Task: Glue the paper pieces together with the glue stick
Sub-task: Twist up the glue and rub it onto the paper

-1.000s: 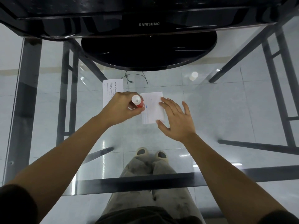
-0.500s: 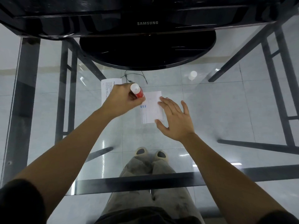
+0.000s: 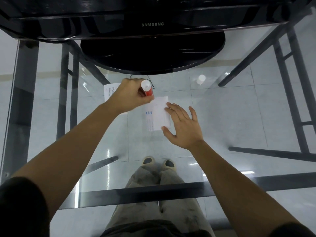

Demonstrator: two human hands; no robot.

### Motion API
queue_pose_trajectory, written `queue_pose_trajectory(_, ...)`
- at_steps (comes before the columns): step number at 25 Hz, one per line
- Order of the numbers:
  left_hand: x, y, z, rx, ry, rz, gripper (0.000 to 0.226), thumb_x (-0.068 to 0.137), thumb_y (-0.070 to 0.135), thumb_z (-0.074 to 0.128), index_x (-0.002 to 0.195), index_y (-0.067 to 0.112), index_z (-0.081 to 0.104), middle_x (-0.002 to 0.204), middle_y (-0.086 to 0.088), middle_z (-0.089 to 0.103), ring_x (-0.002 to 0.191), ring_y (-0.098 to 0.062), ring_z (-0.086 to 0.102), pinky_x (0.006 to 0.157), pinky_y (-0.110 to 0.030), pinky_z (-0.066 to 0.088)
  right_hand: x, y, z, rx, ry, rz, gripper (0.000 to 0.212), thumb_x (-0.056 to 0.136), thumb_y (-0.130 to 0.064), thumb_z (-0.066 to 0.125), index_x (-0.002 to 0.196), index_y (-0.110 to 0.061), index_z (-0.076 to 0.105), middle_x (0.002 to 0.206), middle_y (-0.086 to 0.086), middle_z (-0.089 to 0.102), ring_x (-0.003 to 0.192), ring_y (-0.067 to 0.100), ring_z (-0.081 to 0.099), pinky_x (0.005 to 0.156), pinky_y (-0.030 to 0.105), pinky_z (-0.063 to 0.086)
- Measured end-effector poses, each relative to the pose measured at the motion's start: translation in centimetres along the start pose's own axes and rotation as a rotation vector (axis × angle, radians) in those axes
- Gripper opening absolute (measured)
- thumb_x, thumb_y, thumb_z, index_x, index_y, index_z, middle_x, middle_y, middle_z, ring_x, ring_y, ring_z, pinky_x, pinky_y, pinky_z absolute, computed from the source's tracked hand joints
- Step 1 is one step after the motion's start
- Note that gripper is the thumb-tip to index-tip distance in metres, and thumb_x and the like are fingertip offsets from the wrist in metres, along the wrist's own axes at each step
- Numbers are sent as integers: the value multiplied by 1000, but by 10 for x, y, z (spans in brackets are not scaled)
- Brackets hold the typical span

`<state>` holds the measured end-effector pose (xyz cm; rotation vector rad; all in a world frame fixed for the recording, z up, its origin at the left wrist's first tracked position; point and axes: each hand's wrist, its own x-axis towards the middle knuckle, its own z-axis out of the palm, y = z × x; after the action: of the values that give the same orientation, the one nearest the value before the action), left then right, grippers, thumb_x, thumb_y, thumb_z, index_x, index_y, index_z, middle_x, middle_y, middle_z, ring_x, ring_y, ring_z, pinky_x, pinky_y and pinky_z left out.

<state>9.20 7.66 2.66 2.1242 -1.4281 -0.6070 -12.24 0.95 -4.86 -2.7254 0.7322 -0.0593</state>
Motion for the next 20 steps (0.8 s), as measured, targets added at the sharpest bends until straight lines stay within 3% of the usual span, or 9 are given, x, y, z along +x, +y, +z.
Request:
queue_pose_trajectory(4,-21,11,14,-7,-216,63,22,74,31,74,82,13,65,75,1,68,66,-5,62,60,-15,49,0,0,0,26,27,-2,57,85,-56,41,131,-22,41,148,-4,37,136,15,32,113,47,7)
queue_pose_trajectory(10,4,12,5,43,-79,37,22,76,27,74,89,12,65,85,-3,68,72,-13,59,67,-23,45,0,0,0,18,17,-3,53,86,-56,40,124,-21,48,147,-2,38,136,16,33,112,47,4)
queue_pose_trajectory(14,-8,16,13,34,-212,91,22,75,29,74,84,11,66,77,-1,68,68,-13,62,63,-18,46,0,-1,-2,14,25,-5,52,85,-56,40,122,-20,50,145,1,41,134,18,36,111,49,9)
queue_pose_trajectory(17,0,15,13,36,-147,41,23,76,29,74,87,12,65,79,-1,67,67,-9,57,60,-5,36,0,-2,-4,11,12,5,52,85,-55,42,121,-19,50,142,5,44,131,23,39,111,52,11)
queue_pose_trajectory(20,8,15,12,56,-117,37,24,77,30,73,90,12,66,81,-2,67,70,-12,56,61,-6,33,0,-3,-5,23,0,13,52,84,-55,43,121,-18,50,141,7,45,131,24,40,111,53,12)
